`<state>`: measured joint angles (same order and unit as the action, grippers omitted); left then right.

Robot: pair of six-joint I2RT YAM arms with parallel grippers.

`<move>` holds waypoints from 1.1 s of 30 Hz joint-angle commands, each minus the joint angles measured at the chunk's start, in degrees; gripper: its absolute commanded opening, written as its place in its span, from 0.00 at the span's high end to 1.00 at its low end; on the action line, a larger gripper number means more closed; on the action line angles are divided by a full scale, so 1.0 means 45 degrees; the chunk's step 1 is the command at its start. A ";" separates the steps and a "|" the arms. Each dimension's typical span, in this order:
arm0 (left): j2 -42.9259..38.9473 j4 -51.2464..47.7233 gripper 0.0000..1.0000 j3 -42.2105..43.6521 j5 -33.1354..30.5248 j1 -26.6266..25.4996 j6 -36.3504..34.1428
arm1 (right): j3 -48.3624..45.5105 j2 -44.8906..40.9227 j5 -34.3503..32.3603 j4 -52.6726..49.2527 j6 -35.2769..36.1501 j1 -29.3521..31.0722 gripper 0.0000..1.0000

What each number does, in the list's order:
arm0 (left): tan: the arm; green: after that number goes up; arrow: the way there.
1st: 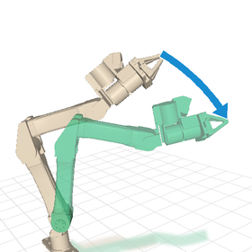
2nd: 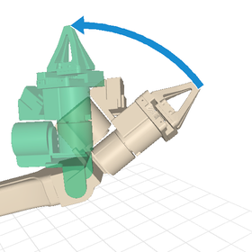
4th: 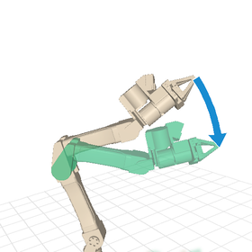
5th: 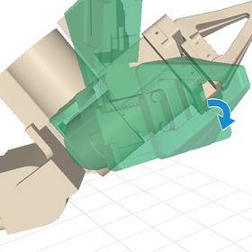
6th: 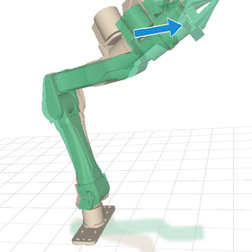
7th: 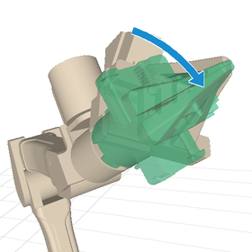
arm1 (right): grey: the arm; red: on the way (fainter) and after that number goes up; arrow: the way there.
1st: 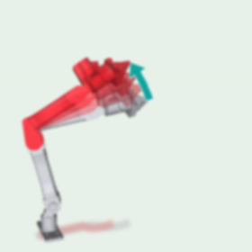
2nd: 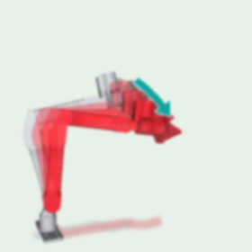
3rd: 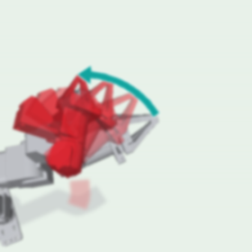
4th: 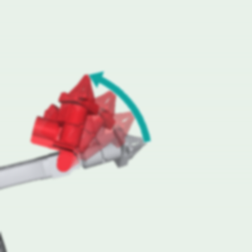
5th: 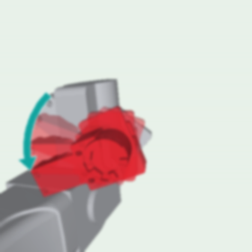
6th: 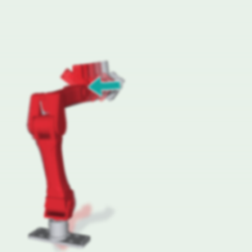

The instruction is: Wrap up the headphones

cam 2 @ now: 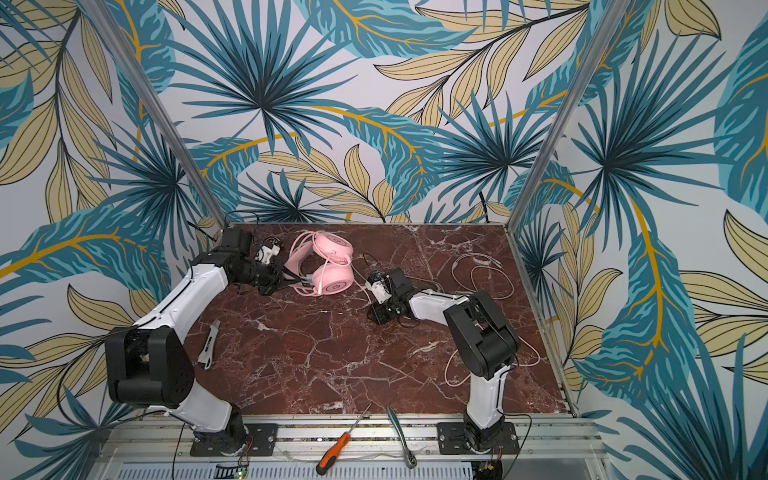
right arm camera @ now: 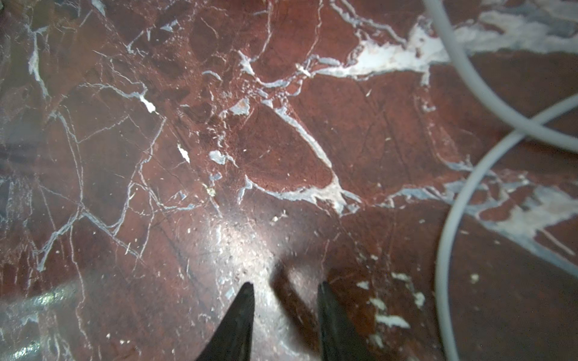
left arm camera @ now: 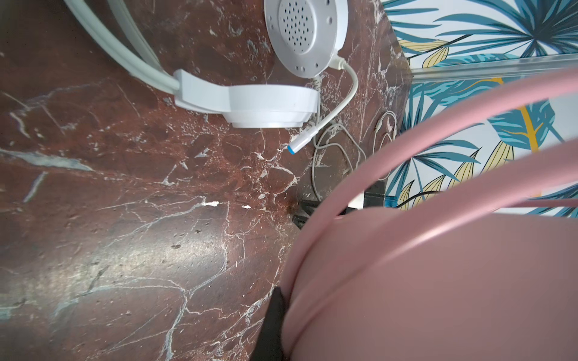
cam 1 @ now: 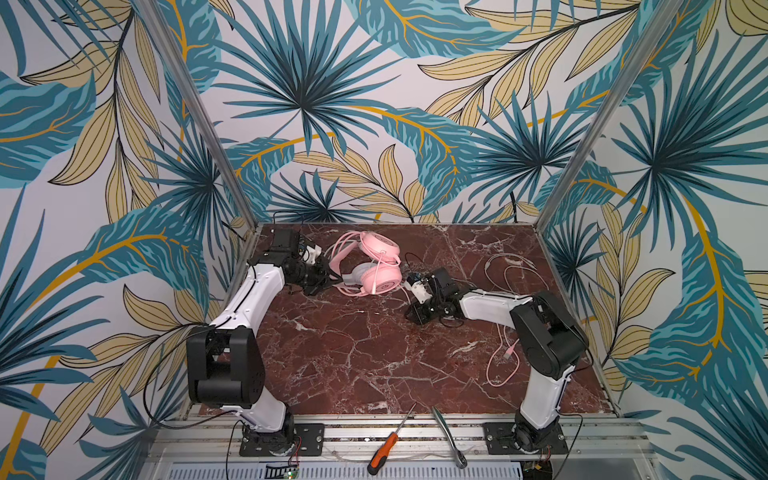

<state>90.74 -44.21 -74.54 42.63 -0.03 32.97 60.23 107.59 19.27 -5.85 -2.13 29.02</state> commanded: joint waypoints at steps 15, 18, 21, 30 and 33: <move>-0.0126 0.0940 1.00 -0.1204 0.0565 0.0515 0.0460 | -0.1469 -0.0900 0.0052 -0.0904 0.0291 0.0024 0.67; -0.0048 0.1100 1.00 -0.1208 0.0507 0.0518 0.0616 | -0.1678 -0.1398 -0.0233 -0.0696 0.0299 0.0027 0.71; 0.0041 0.1159 1.00 -0.1238 0.0506 0.0515 0.0652 | -0.1704 -0.1822 -0.0760 -0.0659 0.0353 0.0020 0.77; 0.0109 0.1174 1.00 -0.1106 0.0525 0.0515 0.0617 | -0.1445 -0.3338 -0.2149 -0.0987 0.0922 0.0027 0.93; 0.0109 0.1453 1.00 -0.1046 0.0574 0.0515 0.0893 | -0.1021 -0.3638 -0.2239 -0.2079 0.1389 0.0027 1.00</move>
<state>91.11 -41.23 -77.58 42.52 1.61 35.42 54.26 92.73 11.14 -10.09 1.61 29.02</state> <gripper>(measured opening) 0.083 0.057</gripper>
